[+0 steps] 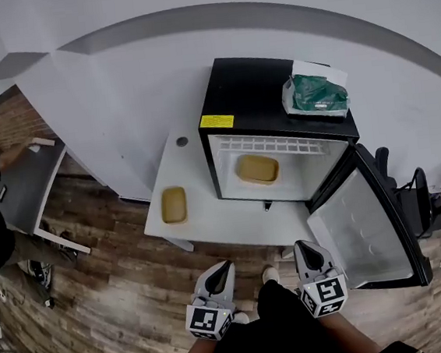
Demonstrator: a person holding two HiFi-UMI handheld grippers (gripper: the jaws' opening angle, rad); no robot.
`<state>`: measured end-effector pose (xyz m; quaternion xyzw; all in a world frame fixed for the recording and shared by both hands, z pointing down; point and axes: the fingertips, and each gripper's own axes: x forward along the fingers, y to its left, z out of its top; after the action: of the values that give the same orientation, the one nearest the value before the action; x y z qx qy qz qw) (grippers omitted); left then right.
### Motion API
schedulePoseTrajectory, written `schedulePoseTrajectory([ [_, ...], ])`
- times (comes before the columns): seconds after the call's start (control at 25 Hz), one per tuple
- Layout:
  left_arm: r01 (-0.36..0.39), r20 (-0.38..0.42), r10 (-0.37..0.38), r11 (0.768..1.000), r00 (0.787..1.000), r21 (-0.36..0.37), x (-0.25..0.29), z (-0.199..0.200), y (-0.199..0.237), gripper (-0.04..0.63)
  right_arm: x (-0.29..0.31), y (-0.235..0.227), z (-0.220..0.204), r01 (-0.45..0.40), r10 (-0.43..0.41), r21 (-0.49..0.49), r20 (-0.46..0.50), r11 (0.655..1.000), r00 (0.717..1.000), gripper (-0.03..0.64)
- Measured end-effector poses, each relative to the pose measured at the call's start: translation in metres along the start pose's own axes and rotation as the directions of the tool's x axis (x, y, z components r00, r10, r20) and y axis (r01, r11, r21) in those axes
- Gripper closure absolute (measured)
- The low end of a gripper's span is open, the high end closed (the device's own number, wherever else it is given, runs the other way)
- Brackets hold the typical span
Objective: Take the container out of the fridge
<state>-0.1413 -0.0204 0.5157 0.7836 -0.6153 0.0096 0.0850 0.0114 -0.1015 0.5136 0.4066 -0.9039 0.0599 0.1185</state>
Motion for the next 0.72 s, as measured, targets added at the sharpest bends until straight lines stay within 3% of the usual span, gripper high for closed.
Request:
schedulePoseTrajectory([
  [0.28,-0.007,-0.035,0.008,0.999,0.999,0.034,0.061,0.004,0.007,0.578,0.030,-0.048,-0.001,0.018,-0.017,0.034,-0.025,0.999,1.000,0.617],
  [0.72,0.018,-0.110,-0.012,0.998,0.994,0.054,0.115,-0.008,0.009,0.578,0.067,-0.091,-0.005,-0.002,0.004,0.072,-0.031,0.997,1.000,0.617],
])
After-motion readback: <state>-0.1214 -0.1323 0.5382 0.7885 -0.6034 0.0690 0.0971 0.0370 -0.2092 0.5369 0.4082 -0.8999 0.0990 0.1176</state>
